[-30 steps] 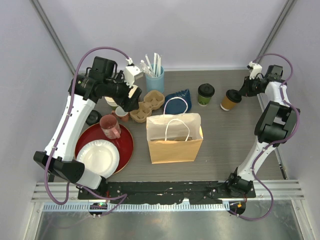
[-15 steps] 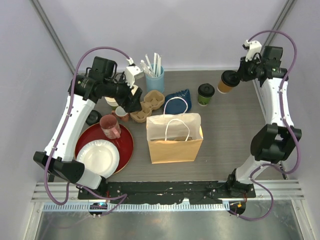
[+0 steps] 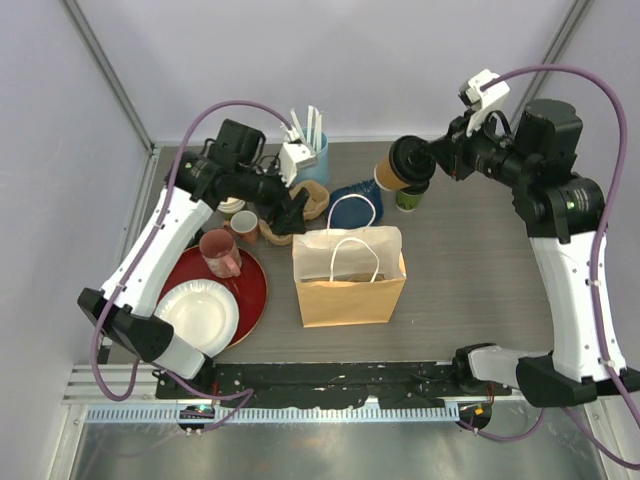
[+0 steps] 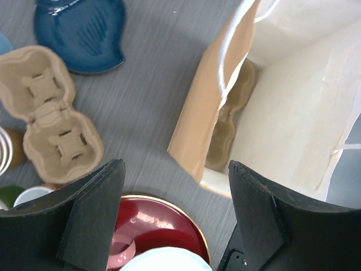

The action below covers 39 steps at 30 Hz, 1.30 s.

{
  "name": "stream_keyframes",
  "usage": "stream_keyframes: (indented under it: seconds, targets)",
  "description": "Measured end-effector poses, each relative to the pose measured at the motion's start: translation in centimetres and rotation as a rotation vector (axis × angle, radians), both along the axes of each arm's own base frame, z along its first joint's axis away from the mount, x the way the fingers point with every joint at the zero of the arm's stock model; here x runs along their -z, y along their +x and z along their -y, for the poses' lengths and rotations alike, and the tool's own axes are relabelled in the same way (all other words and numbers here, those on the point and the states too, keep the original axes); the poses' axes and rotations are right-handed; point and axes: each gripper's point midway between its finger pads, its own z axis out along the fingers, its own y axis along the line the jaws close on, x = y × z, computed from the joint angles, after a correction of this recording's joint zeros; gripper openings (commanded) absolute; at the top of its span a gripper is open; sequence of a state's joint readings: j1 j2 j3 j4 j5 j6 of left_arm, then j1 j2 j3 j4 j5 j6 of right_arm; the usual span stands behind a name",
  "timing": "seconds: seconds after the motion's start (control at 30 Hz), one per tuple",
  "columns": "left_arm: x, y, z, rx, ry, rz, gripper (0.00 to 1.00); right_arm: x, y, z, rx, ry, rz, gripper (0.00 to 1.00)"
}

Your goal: Pack the takeout coffee

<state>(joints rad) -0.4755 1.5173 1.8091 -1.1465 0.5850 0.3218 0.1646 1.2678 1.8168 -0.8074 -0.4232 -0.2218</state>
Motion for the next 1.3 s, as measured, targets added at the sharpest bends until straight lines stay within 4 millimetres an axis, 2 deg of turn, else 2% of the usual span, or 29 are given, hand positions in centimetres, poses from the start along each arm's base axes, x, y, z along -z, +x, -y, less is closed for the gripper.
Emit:
stream_keyframes:
  seconds: [0.1, 0.17, 0.23, 0.27, 0.3, 0.4, 0.47, 0.5, 0.57, 0.6, 0.63, 0.8, 0.97, 1.17, 1.3]
  targets:
    - [0.9, -0.5, 1.7, 0.056, 0.025, 0.010, 0.78, -0.8, -2.7, -1.0, -0.041, 0.020, 0.006, 0.01]
    - [1.6, -0.8, 2.5, 0.091, 0.049, 0.021, 0.77, -0.7, -3.6, -1.1, -0.050, 0.022, -0.004, 0.01]
    - [2.2, -0.9, 3.1, 0.123, 0.074, 0.039, 0.71, -0.3, -4.1, -1.0, -0.052, 0.020, -0.027, 0.01]
    - [2.5, -0.9, 3.3, 0.140, 0.086, 0.048, 0.66, 0.0, -4.4, -1.1, -0.056, 0.018, -0.043, 0.01]
    - [2.8, -0.9, 3.6, 0.155, 0.097, 0.054, 0.55, 0.4, -4.6, -1.2, -0.064, 0.016, -0.061, 0.01]
    - [4.0, -1.0, 4.2, 0.205, 0.135, 0.064, 0.39, 1.3, -5.3, -1.4, -0.086, 0.014, -0.103, 0.01]
    - [4.5, -1.4, 4.5, 0.231, 0.149, 0.057, 0.32, 1.8, -5.8, -1.4, -0.094, 0.014, -0.120, 0.01]
    - [4.7, -1.7, 4.6, 0.245, 0.156, 0.054, 0.24, 2.0, -6.1, -1.4, -0.099, 0.014, -0.126, 0.01]
    - [5.0, -2.2, 4.6, 0.269, 0.167, 0.049, 0.15, 2.2, -7.0, -1.4, -0.108, 0.017, -0.133, 0.01]
    - [5.0, -2.4, 4.7, 0.281, 0.168, 0.050, 0.04, 2.2, -7.5, -1.4, -0.111, 0.018, -0.133, 0.01]
    - [5.0, -2.7, 4.8, 0.292, 0.169, 0.053, 0.00, 2.1, -8.0, -1.3, -0.115, 0.022, -0.129, 0.01]
    - [4.9, -3.9, 5.2, 0.334, 0.183, 0.082, 0.00, 1.0, -10.3, -1.2, -0.131, 0.043, -0.093, 0.01]
    - [4.8, -4.9, 5.3, 0.339, 0.249, 0.135, 0.00, 0.2, -11.2, -1.5, -0.157, 0.066, -0.084, 0.01]
    - [4.4, -4.3, 4.7, 0.277, 0.355, 0.222, 0.00, 0.2, -12.0, -2.0, -0.195, 0.084, -0.091, 0.01]
    - [3.9, -3.9, 4.1, 0.234, 0.409, 0.280, 0.00, 0.0, -13.3, -2.3, -0.230, 0.092, -0.079, 0.01]
